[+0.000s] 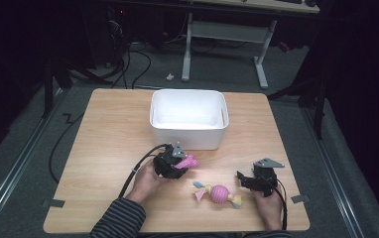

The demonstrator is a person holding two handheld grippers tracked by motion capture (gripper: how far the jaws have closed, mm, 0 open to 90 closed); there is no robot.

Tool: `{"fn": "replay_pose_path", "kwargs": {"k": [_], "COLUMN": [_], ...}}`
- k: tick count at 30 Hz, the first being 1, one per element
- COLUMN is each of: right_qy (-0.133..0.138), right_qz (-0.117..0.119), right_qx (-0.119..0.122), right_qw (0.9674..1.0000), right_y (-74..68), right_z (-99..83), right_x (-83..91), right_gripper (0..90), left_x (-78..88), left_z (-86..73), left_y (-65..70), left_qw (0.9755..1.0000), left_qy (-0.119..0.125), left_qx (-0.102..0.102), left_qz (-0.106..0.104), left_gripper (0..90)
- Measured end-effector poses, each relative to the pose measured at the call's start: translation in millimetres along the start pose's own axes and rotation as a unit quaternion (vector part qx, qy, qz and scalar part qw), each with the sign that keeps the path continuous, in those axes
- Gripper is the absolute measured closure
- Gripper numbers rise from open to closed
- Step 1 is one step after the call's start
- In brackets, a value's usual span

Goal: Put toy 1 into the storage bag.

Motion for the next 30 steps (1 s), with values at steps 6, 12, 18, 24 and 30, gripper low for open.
{"fn": "replay_pose_path", "kwargs": {"k": [6, 12, 18, 24, 30], "right_qy": [0.000, 0.000, 0.000, 0.000, 0.000], "right_qz": [0.000, 0.000, 0.000, 0.000, 0.000], "right_qx": [0.000, -0.001, -0.001, 0.000, 0.000], "right_qw": [1.0000, 1.0000, 1.0000, 1.0000, 1.0000], "right_y": [0.0, -0.1, -0.1, -0.1, -0.1], "right_z": [0.0, -0.1, 0.0, 0.0, 0.0], "right_x": [0.0, 0.1, 0.0, 0.0, 0.0], "right_gripper": [24.2, 24.1, 24.1, 24.1, 24.1], "left_x": [11.4, 22.3, 31.9, 45.3, 61.2], "left_z": [5.4, 4.6, 4.4, 8.8, 14.2], "left_y": [-0.3, -3.7, -4.0, -4.0, -2.0], "left_qw": [0.9994, 0.9989, 0.9982, 0.9965, 0.9947], "left_qy": [0.028, 0.036, 0.044, 0.060, 0.076], "left_qx": [0.018, 0.027, 0.038, 0.051, 0.059], "left_qz": [-0.006, -0.008, -0.016, -0.026, -0.036], "left_gripper": [59.4, 59.4, 59.3, 59.4, 59.3]}}
Point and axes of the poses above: each handheld gripper's, and its own axes: x roughly backward along the jaws, z roughly out of its top, y roughly to its right, the point moved 10 cm from there along -x, roughly forward along the jaws, and after that the axes turned 7 degrees about x, right-handed, at the moved point
